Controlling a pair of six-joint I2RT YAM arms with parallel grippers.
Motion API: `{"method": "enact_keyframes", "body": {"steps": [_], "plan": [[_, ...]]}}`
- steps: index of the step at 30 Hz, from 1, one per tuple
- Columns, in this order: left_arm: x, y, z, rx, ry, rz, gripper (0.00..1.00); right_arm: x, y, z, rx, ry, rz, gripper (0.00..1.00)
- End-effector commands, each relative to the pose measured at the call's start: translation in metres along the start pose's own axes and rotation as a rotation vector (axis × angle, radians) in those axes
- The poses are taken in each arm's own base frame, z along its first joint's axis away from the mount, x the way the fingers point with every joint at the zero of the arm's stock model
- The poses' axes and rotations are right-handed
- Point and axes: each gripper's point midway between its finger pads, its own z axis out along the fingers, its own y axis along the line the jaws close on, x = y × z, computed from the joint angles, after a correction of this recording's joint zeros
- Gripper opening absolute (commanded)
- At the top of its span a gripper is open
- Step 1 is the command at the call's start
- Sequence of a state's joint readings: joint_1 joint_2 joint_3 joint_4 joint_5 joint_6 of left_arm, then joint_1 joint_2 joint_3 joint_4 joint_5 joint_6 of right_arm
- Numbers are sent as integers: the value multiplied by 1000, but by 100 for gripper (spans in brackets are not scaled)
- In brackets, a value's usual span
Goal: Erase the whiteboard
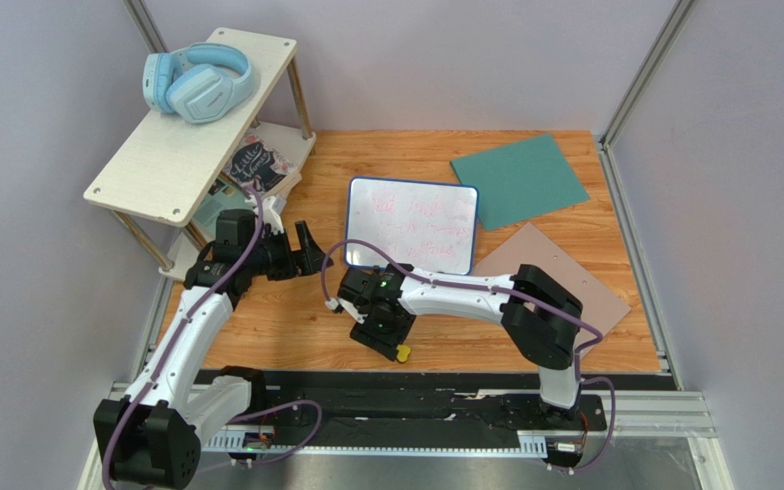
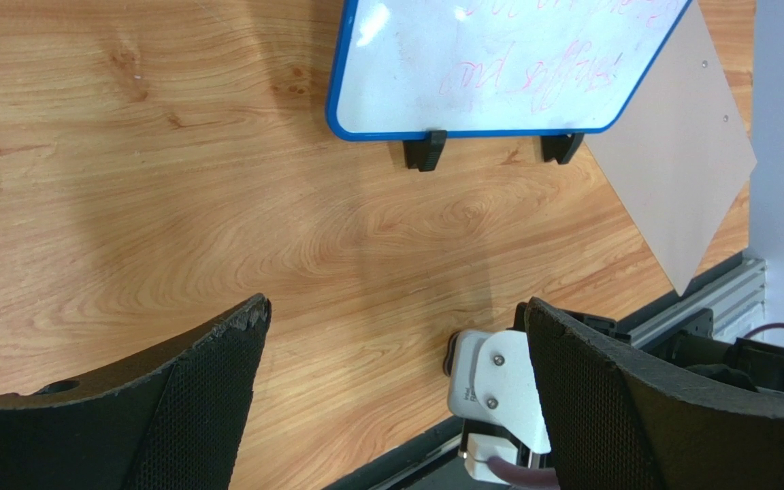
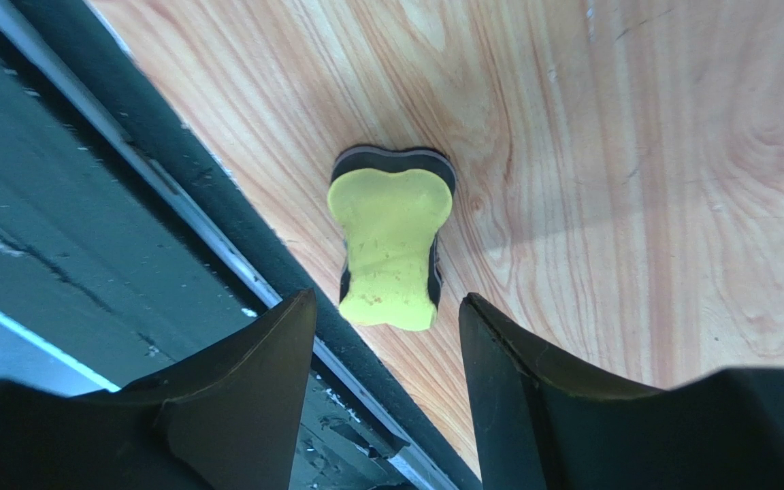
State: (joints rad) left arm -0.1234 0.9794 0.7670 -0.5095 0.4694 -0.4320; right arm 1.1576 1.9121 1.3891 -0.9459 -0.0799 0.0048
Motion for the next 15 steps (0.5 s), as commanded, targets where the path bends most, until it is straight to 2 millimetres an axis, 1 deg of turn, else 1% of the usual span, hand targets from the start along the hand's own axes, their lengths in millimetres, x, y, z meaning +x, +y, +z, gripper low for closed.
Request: {"method": "enact_keyframes", "body": {"steps": [1,6,8,10,13,15], "plan": [[-1,2,-2,-13,1,17,99,-6,4,-1,-8,6,-6,57],[-1,3,-2,-15,-4,12,99,-3,-1,8,17,45,3,54],[-2,3,-3,-19,-11,15,99,-5,-2,9,23,45,6,53],[-2,4,-3,-25,-11,13,99,-5,-3,11,31,52,6,50],[-2,4,-3,-26,-8,10,99,-3,-5,16,41,76,10,47],[-1,4,-3,-26,-8,8,99,-2,-6,18,48,89,14,37]]}}
